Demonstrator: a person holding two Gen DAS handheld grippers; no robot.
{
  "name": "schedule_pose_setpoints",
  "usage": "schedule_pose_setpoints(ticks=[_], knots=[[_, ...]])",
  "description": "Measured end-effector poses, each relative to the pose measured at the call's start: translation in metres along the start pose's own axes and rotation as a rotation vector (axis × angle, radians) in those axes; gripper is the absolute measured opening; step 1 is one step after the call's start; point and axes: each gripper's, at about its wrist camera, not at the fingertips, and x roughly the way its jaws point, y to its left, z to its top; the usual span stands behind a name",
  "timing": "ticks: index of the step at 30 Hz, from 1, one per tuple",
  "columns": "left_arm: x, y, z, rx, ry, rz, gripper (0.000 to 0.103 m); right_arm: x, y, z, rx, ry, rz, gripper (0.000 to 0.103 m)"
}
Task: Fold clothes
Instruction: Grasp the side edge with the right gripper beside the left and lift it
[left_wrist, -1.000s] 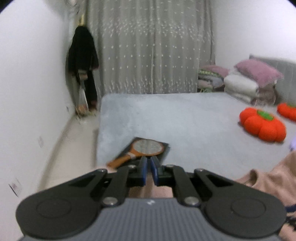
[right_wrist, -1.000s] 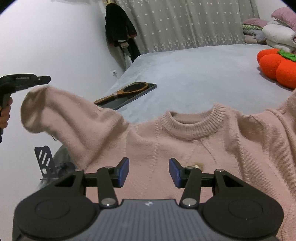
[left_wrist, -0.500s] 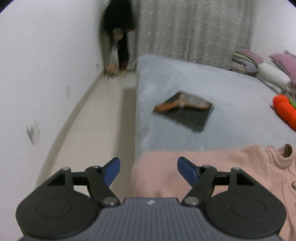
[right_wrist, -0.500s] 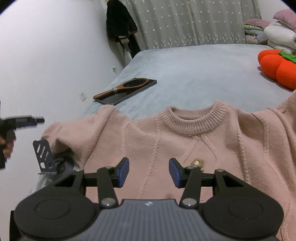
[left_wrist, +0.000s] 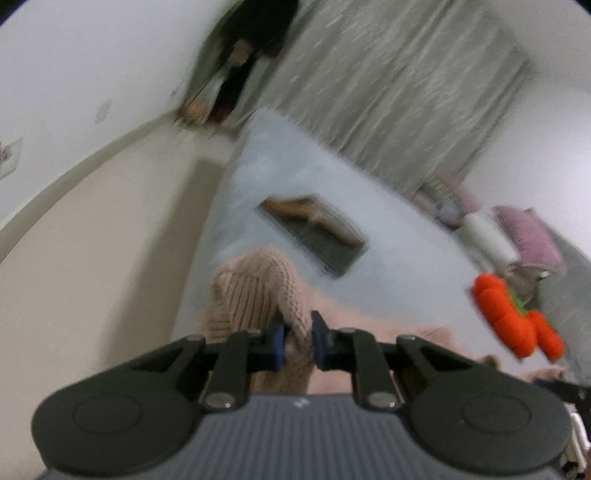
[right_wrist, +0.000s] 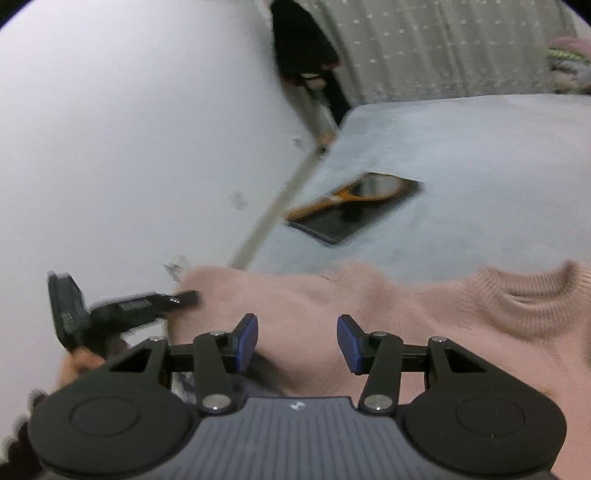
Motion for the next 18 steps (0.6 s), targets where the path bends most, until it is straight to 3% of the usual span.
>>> schedule_pose_setpoints(ticks=[5, 10, 13, 15, 16, 17, 18], knots=[[-0.019, -0.056, -0.007, 0.215, -0.092, -0.088, 0.014, 0.024, 0.019, 0.018, 0.094, 0.002, 0.131, 0.053], [-0.021, -0.112, -0.030, 0.404, -0.078, -0.121, 0.014, 0.046, 0.037, 0.033, 0.183, 0.006, 0.254, 0.053], [-0.019, -0.137, -0.045, 0.496, -0.053, -0.129, 0.014, 0.050, 0.036, 0.029, 0.191, 0.016, 0.245, 0.054], [-0.014, -0.152, -0.053, 0.536, -0.037, -0.130, 0.014, 0.055, 0.035, 0.026, 0.189, 0.020, 0.215, 0.045], [-0.012, -0.159, -0.057, 0.551, -0.029, -0.130, 0.014, 0.057, 0.034, 0.024, 0.190, 0.025, 0.195, 0.027], [-0.010, -0.163, -0.059, 0.565, -0.019, -0.122, 0.014, 0.059, 0.030, 0.022, 0.199, 0.030, 0.183, 0.017], [-0.008, -0.166, -0.061, 0.579, -0.009, -0.112, 0.014, 0.060, 0.025, 0.020, 0.214, 0.032, 0.194, 0.015]])
